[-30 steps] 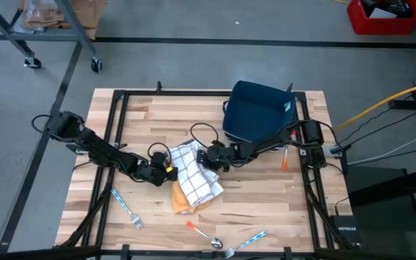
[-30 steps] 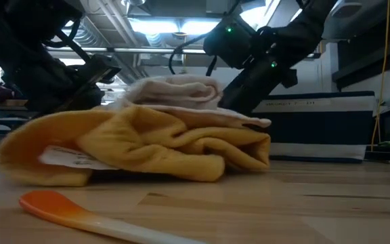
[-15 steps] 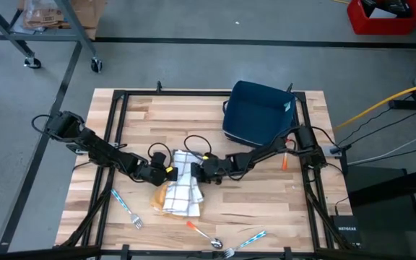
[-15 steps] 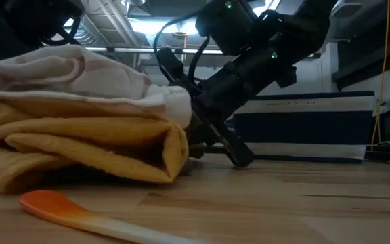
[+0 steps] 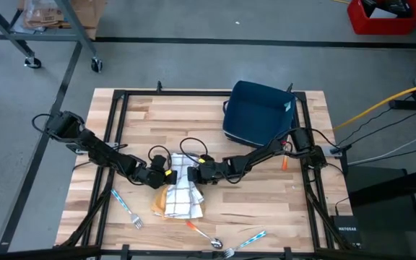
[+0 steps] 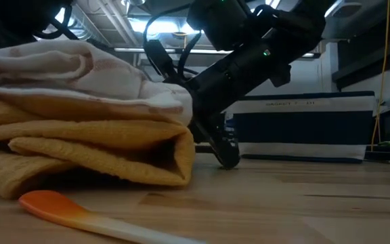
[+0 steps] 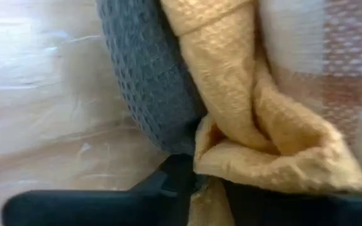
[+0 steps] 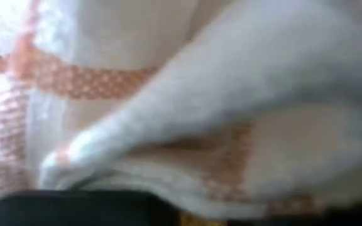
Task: Fold towel
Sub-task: Put the stacked towels into the blue bin
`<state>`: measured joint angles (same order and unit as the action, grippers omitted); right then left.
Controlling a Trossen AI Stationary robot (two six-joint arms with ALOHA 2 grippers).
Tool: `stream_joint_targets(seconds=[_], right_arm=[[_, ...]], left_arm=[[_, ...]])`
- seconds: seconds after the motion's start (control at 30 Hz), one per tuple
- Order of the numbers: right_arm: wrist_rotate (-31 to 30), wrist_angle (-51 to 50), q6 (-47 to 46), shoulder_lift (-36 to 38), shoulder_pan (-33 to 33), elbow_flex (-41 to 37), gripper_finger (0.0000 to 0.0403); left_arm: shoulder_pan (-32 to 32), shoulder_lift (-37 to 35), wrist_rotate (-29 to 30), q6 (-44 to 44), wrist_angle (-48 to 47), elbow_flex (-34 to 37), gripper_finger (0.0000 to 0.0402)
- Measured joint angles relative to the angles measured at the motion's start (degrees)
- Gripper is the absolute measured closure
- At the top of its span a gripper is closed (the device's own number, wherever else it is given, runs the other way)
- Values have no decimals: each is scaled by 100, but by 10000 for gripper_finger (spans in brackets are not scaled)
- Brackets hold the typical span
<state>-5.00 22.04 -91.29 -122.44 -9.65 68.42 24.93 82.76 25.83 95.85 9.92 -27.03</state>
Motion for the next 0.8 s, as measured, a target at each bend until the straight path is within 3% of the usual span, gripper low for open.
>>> stream_joint_targets(seconds=[0.2,0.3,0.6,0.8], right_arm=[[-17,28,158,-1,4,39,368],[-105,59,168,-1,-31,46,390],[-308,-294,179,419,-28,46,374],[-624,-676,359,863,-24,59,387]], left_arm=[[2,0,208,-292,133,0,389],[2,0,260,-383,143,0,393],[-84,0,423,-937,452,0,398],[-284,0,506,-1180,841,-25,400]])
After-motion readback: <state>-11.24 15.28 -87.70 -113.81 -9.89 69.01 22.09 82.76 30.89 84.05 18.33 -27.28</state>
